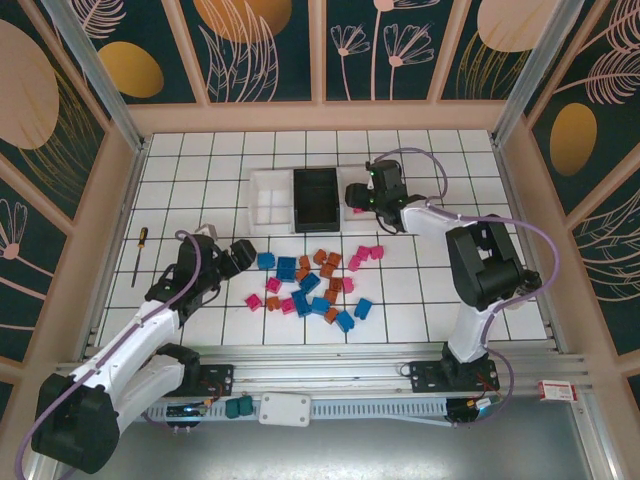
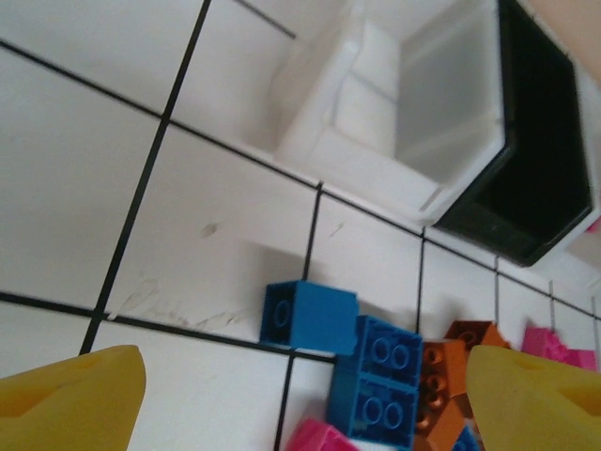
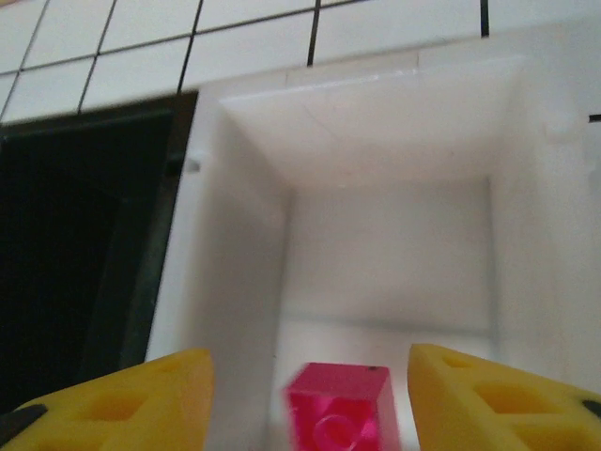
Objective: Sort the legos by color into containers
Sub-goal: Place the lego in the container, then pick up the lego from the center of the table.
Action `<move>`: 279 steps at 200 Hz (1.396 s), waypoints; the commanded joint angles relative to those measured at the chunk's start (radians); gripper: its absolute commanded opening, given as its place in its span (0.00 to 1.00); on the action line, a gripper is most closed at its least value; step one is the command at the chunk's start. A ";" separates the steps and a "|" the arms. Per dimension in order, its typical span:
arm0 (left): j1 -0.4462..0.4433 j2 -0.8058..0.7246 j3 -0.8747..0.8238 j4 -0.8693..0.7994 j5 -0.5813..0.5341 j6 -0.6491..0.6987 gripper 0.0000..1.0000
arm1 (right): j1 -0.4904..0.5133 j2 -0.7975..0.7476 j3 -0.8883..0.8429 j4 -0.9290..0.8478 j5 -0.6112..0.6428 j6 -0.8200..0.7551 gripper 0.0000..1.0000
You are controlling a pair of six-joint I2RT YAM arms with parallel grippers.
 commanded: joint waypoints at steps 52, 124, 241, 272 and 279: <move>-0.150 0.108 0.037 -0.073 -0.125 0.013 0.70 | 0.014 -0.187 -0.126 0.132 -0.060 0.040 0.72; -0.249 0.398 0.160 0.045 -0.340 0.146 0.81 | 0.036 -0.309 -0.309 0.174 -0.058 0.070 0.72; -0.264 0.602 0.204 0.169 -0.335 0.188 0.63 | 0.033 -0.392 -0.389 0.173 -0.015 0.076 0.73; -0.263 0.603 0.173 0.182 -0.326 0.173 0.57 | 0.029 -0.407 -0.393 0.165 -0.002 0.078 0.73; -0.263 0.598 0.170 0.178 -0.329 0.169 0.54 | 0.030 -0.411 -0.394 0.166 -0.002 0.078 0.73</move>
